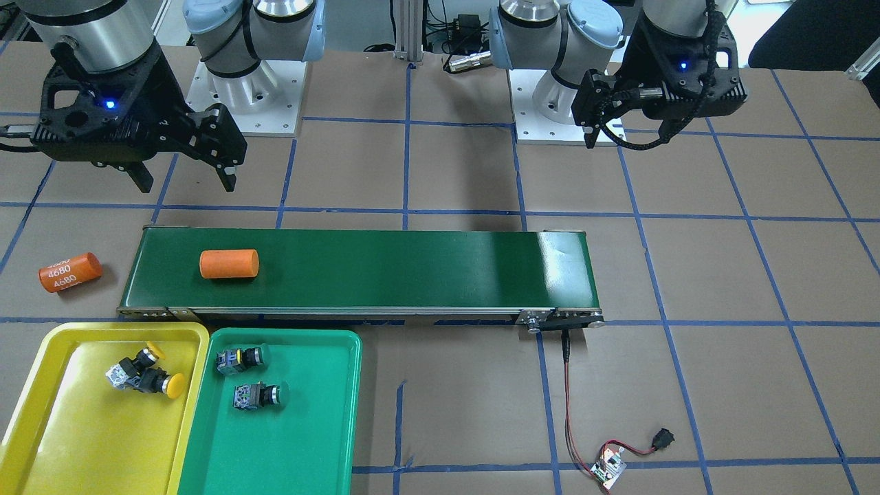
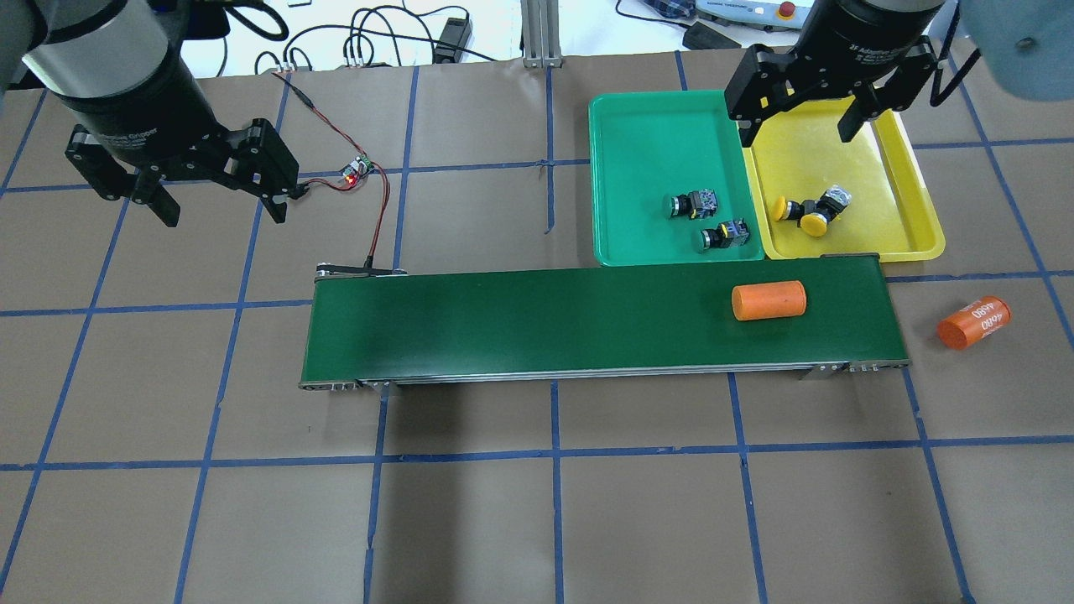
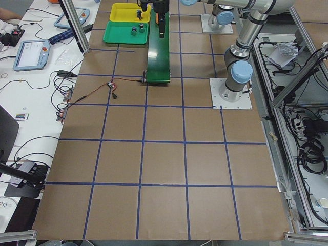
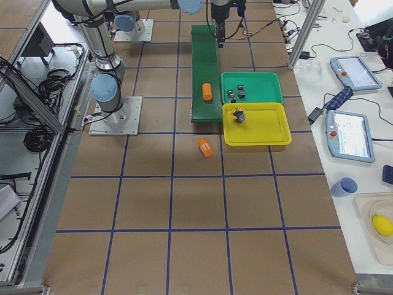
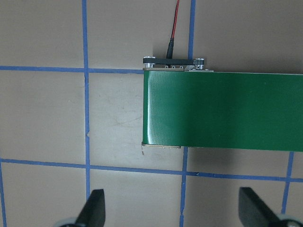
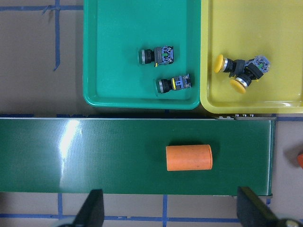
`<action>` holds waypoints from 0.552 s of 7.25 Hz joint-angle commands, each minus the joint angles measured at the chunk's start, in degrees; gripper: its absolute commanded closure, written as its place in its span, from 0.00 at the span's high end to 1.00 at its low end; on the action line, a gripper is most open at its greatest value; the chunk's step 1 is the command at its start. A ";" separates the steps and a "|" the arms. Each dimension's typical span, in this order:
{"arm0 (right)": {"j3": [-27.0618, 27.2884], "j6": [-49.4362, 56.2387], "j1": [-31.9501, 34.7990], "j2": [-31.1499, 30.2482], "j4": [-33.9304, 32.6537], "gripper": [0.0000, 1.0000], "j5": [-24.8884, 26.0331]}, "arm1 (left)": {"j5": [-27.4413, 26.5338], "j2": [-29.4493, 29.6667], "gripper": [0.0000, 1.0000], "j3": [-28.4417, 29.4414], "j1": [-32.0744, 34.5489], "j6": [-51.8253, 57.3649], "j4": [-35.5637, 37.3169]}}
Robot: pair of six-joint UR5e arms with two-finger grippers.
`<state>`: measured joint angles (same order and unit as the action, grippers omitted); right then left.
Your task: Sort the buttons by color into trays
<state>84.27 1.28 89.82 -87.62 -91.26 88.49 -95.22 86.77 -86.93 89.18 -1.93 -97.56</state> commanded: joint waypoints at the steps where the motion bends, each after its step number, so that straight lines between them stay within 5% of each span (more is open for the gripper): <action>1: 0.01 0.04 0.00 -0.09 0.03 1.00 -0.15 | 0.03 0.07 1.00 0.09 0.03 0.00 0.00; 4: 0.10 0.04 0.00 0.08 -0.06 1.00 -0.16 | 0.03 -0.28 1.00 -0.17 -0.06 0.09 0.09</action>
<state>84.32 1.32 89.82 -87.61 -91.25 88.34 -95.22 86.58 -87.02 89.13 -1.91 -97.50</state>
